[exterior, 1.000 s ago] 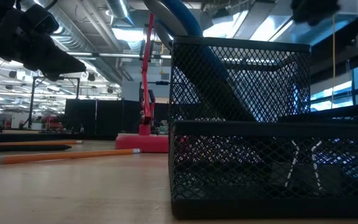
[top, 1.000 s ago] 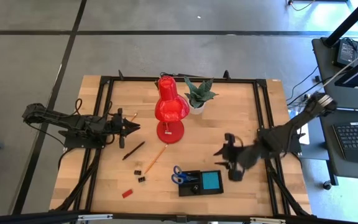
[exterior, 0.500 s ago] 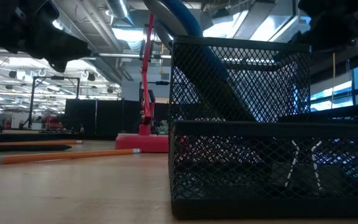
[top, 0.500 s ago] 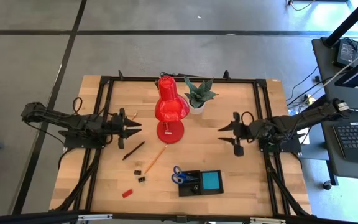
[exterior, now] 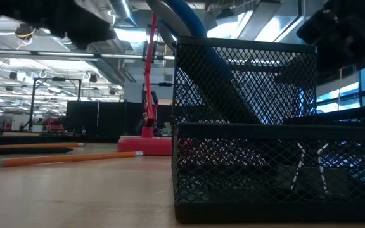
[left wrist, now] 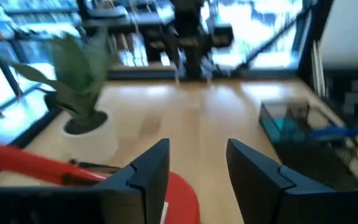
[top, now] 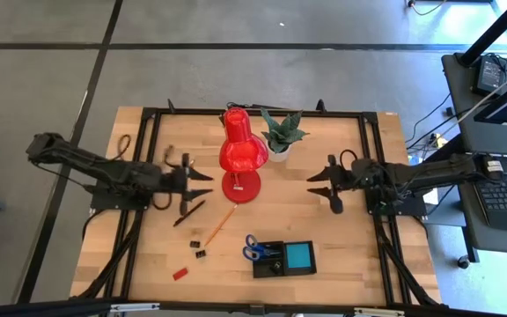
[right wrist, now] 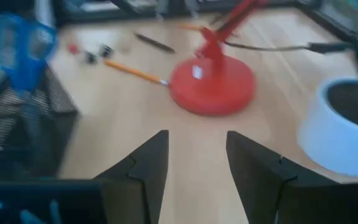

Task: Pick and place office supplies into organizer
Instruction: Put the top black binder clip into the black desk organizer

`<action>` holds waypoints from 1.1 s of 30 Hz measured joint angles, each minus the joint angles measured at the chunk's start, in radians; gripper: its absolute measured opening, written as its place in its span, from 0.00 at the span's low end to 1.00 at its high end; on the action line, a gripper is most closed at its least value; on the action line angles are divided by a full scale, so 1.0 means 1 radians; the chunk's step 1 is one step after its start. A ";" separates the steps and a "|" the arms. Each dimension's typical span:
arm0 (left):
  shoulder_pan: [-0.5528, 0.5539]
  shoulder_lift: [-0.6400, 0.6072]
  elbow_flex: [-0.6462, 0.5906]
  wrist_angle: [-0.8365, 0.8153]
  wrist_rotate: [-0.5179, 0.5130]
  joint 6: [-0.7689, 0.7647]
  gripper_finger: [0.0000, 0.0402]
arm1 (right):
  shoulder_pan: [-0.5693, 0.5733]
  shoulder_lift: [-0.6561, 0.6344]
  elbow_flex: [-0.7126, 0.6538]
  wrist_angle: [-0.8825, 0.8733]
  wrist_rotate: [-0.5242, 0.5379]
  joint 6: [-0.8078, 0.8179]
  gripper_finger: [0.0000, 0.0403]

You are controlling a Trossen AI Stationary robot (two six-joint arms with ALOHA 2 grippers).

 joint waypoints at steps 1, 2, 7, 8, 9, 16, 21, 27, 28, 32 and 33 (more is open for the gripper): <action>-0.014 0.050 0.043 -0.037 -0.005 0.004 0.38 | -0.013 0.000 -0.011 0.032 -0.031 0.004 0.41; -0.029 0.102 0.087 -0.073 -0.009 0.006 0.38 | -0.024 0.000 -0.017 0.063 -0.057 0.014 0.41; -0.130 0.347 0.326 -0.368 -0.138 -0.027 0.38 | -0.040 0.000 -0.021 0.119 -0.098 0.018 0.41; -0.151 0.395 0.371 -0.448 -0.168 -0.062 0.37 | -0.040 0.000 -0.021 0.120 -0.100 0.015 0.41; -0.174 0.440 0.416 -0.523 -0.191 -0.110 0.37 | -0.040 0.000 -0.021 0.121 -0.100 0.013 0.41; -0.319 0.720 0.701 -0.925 -0.139 -0.608 0.34 | -0.039 0.000 -0.021 0.082 -0.130 -0.013 0.41; -0.372 0.894 0.874 -1.077 0.013 -0.868 0.33 | -0.039 0.000 -0.021 0.025 -0.129 -0.055 0.41; -0.389 1.067 1.008 -1.244 0.167 -0.981 0.33 | -0.039 0.000 -0.021 0.018 -0.129 -0.102 0.41; -0.389 1.090 1.020 -1.255 0.187 -0.981 0.33 | -0.039 0.000 -0.021 0.016 -0.129 -0.110 0.41; -0.396 1.149 1.041 -1.333 0.266 -0.983 0.33 | -0.039 0.000 -0.021 0.013 -0.129 -0.113 0.41; -0.398 1.158 1.042 -1.357 0.279 -0.991 0.33 | -0.039 0.000 -0.021 0.013 -0.129 -0.113 0.41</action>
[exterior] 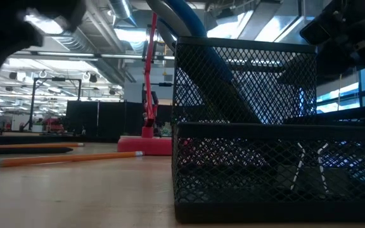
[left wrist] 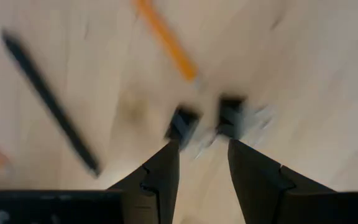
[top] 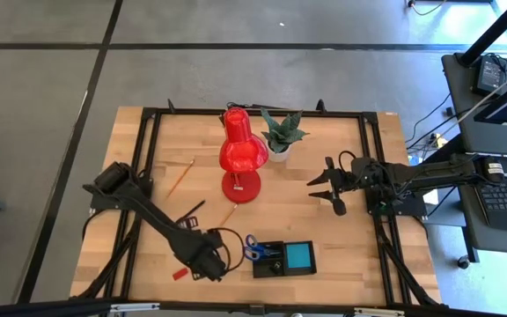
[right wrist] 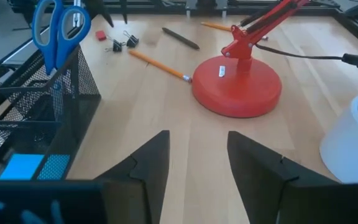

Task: Pick and place office supplies into organizer
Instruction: Put the top black binder clip into the black desk organizer

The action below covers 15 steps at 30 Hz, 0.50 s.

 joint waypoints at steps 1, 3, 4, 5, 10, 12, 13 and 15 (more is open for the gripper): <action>-0.003 0.005 0.000 -0.022 0.013 -0.016 0.33 | 0.000 0.000 0.000 0.000 0.000 0.000 0.41; -0.010 0.008 0.000 -0.055 0.031 -0.047 0.33 | 0.000 0.000 0.000 0.000 0.000 0.000 0.41; -0.015 0.008 0.000 -0.064 0.032 -0.055 0.33 | 0.000 0.000 0.000 0.000 0.000 0.000 0.41; -0.019 0.008 0.000 -0.068 0.029 -0.060 0.33 | 0.000 0.000 0.000 0.000 0.000 0.000 0.41; -0.042 0.011 0.000 -0.066 0.002 -0.060 0.33 | 0.000 0.000 0.000 0.000 0.001 0.001 0.41; -0.054 0.015 0.000 -0.065 -0.010 -0.058 0.33 | 0.000 0.000 0.000 0.000 0.001 0.001 0.41; -0.060 0.015 0.000 -0.064 -0.022 -0.055 0.33 | 0.000 0.000 0.000 0.000 0.001 0.001 0.41; -0.071 0.014 0.000 -0.057 -0.057 -0.042 0.33 | 0.000 0.000 0.000 0.000 0.001 0.001 0.41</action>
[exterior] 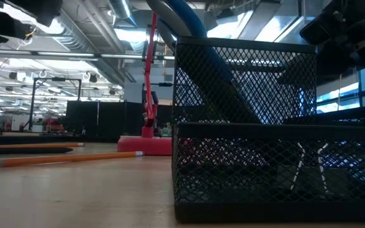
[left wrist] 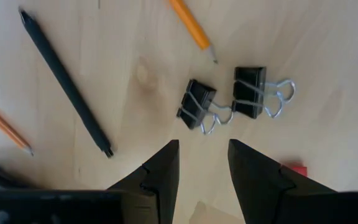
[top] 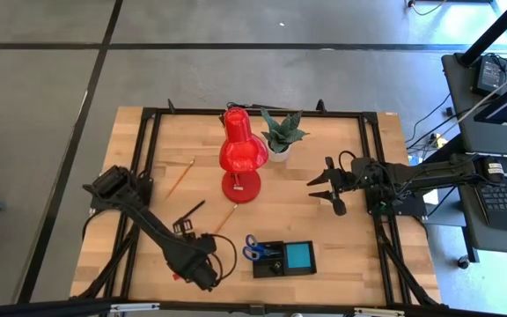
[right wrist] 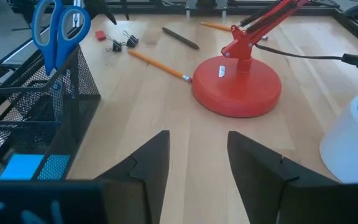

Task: Pick and place office supplies into organizer
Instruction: Put the top black binder clip into the black desk organizer

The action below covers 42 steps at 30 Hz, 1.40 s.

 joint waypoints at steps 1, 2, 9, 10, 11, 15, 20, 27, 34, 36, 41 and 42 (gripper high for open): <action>-0.005 0.000 0.000 0.002 -0.019 0.005 0.33 | 0.000 0.000 0.000 0.000 0.000 0.000 0.41; -0.008 0.000 0.000 0.001 -0.036 0.018 0.33 | 0.000 0.000 0.000 0.000 0.000 0.000 0.41; -0.018 0.000 0.000 0.012 -0.054 0.081 0.33 | 0.000 0.000 0.000 0.000 0.002 -0.001 0.41; -0.018 0.000 0.000 0.012 -0.054 0.069 0.33 | 0.000 0.000 0.000 0.000 0.002 -0.001 0.41; -0.018 0.003 0.000 0.012 -0.054 0.064 0.33 | 0.000 0.000 0.000 0.000 0.002 -0.003 0.41; -0.018 0.028 0.000 0.024 -0.051 0.064 0.33 | 0.000 0.000 0.000 0.000 0.002 -0.028 0.41; -0.018 0.069 0.000 0.031 -0.038 0.064 0.33 | 0.000 0.000 0.000 -0.004 0.002 -0.028 0.41; -0.017 0.094 0.000 0.031 -0.046 0.081 0.33 | 0.000 0.000 0.000 -0.008 0.002 -0.029 0.41; -0.017 0.094 -0.005 0.011 -0.051 0.073 0.33 | 0.000 0.000 0.000 -0.008 0.002 -0.028 0.41; -0.018 0.094 -0.005 0.012 -0.053 0.067 0.33 | 0.000 0.000 0.000 -0.008 0.002 -0.028 0.41; -0.018 0.094 -0.005 0.012 -0.053 0.064 0.33 | 0.000 0.000 0.000 -0.008 0.002 -0.028 0.41; -0.018 0.094 -0.005 0.012 -0.053 0.063 0.33 | 0.000 0.000 0.000 -0.008 0.002 -0.028 0.41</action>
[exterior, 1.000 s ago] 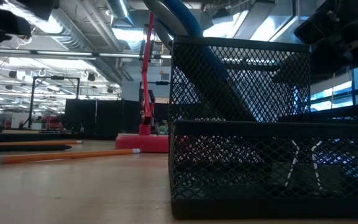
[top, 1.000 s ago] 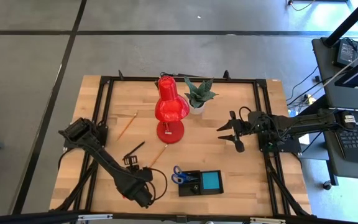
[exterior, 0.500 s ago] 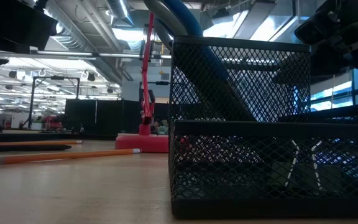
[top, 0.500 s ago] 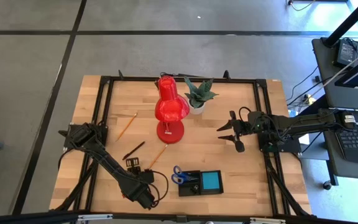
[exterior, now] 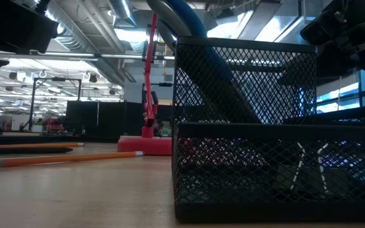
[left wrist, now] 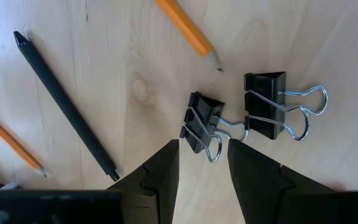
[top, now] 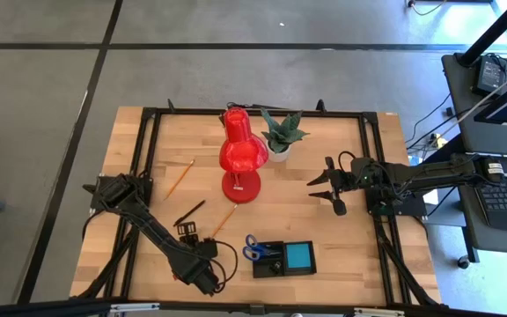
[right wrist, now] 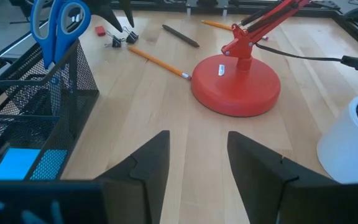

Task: Pick and place office supplies into organizer
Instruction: Put the top black binder clip into the black desk organizer

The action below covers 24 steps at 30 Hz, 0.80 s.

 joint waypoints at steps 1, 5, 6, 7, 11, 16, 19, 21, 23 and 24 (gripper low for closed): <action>0.000 0.000 0.000 0.000 0.000 0.000 0.33 | 0.000 0.000 0.000 0.000 0.000 0.000 0.41; 0.000 0.000 0.000 0.001 -0.009 0.000 0.33 | 0.000 0.000 0.000 0.000 0.000 0.000 0.41; 0.000 0.000 0.000 0.001 -0.012 0.000 0.33 | 0.000 0.000 0.000 0.000 0.000 0.000 0.41; 0.000 0.000 0.000 0.001 -0.012 0.000 0.33 | 0.000 0.000 0.000 0.000 0.000 0.000 0.41; 0.000 0.000 0.000 0.002 -0.013 -0.011 0.33 | 0.000 0.000 0.000 0.000 0.000 0.001 0.41; 0.000 0.000 0.000 0.012 -0.014 -0.011 0.33 | 0.000 0.000 0.000 0.000 0.000 0.001 0.41; 0.000 0.000 0.000 0.024 -0.015 -0.011 0.33 | 0.000 0.000 0.000 0.000 0.000 0.001 0.41; 0.000 0.000 0.000 0.023 -0.015 -0.011 0.33 | 0.000 0.000 0.000 -0.001 0.000 0.001 0.41; 0.000 0.000 0.000 0.021 -0.013 -0.011 0.33 | 0.000 0.000 0.000 0.000 0.000 0.001 0.41; 0.000 0.000 0.000 0.019 -0.011 -0.011 0.33 | 0.000 0.000 0.000 -0.001 0.000 0.001 0.41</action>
